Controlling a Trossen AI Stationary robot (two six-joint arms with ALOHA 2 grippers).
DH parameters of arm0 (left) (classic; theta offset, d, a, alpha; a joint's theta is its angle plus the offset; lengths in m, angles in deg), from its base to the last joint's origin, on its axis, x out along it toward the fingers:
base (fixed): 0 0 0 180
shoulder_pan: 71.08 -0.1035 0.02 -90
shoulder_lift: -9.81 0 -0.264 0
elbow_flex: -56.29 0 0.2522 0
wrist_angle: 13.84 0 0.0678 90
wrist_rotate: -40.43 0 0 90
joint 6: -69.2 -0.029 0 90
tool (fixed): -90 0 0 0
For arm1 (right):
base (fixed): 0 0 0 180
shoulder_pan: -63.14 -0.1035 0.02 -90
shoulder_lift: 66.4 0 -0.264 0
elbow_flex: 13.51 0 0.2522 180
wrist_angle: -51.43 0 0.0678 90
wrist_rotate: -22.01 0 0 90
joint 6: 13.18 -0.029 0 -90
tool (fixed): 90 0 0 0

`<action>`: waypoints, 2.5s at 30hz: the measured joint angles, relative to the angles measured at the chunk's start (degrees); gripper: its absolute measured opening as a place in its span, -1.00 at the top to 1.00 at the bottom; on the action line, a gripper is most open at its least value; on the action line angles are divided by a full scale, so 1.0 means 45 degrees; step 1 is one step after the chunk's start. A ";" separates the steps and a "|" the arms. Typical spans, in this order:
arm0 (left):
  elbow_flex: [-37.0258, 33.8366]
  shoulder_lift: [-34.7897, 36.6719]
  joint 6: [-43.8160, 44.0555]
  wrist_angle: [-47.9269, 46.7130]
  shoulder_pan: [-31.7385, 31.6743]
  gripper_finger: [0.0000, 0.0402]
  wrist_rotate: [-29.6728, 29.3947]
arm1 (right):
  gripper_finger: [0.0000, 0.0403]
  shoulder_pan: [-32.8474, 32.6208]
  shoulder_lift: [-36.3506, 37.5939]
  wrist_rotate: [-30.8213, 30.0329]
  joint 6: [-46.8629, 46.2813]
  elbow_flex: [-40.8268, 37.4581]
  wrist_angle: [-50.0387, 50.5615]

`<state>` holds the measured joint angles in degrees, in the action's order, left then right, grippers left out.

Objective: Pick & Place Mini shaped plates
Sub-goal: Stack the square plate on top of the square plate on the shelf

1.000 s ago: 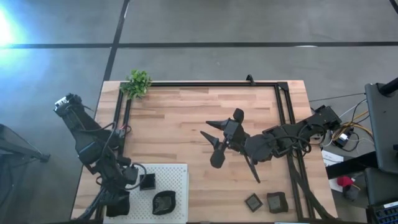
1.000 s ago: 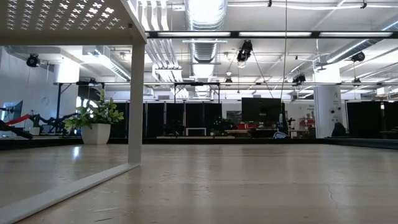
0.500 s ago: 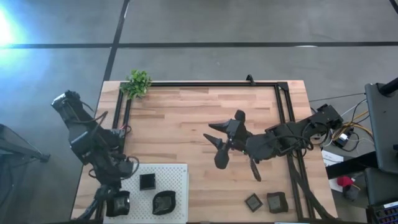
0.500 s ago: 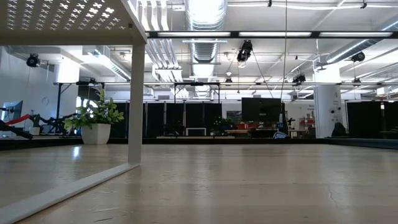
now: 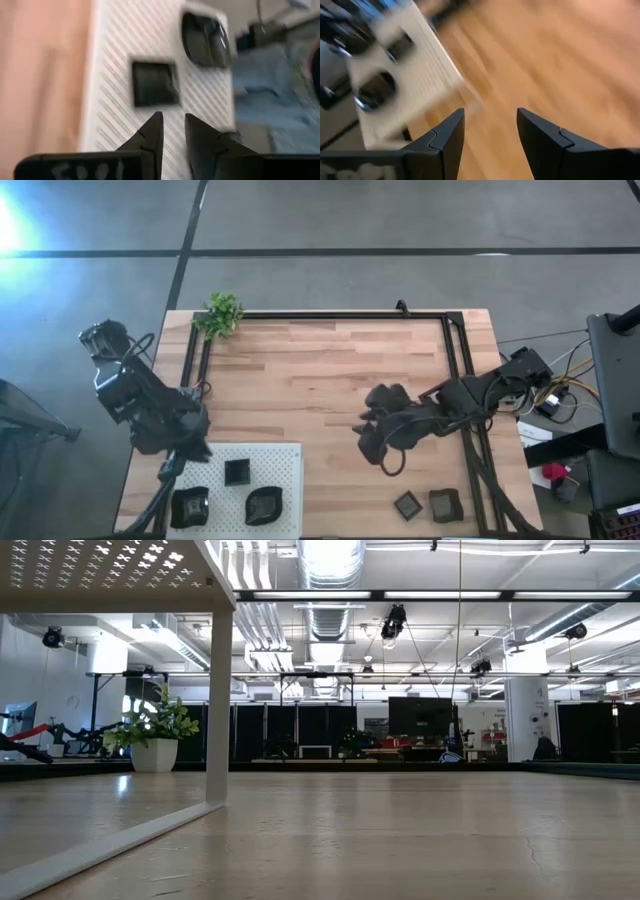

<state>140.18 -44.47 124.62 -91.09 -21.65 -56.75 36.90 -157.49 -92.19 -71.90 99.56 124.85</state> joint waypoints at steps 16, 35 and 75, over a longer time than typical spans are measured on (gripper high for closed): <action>0.0005 0.0192 -0.2162 0.0246 -0.0005 0.64 -0.7884 | 0.12 -0.0279 -0.0058 0.6433 -0.5179 -0.4296 0.1859; 0.0005 0.0202 -0.5550 0.3790 0.0000 0.64 -0.8761 | 0.12 -0.1901 -0.0058 0.8877 -0.7705 -0.9111 -0.3339; 0.0119 0.0216 -0.6019 0.3924 0.0000 0.64 -0.8285 | 0.95 -0.2943 -0.2477 0.9088 -0.8241 -0.9001 -0.6338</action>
<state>140.71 -43.49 97.54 -73.43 -21.65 -94.04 23.65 -168.64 -51.29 -108.99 59.06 96.33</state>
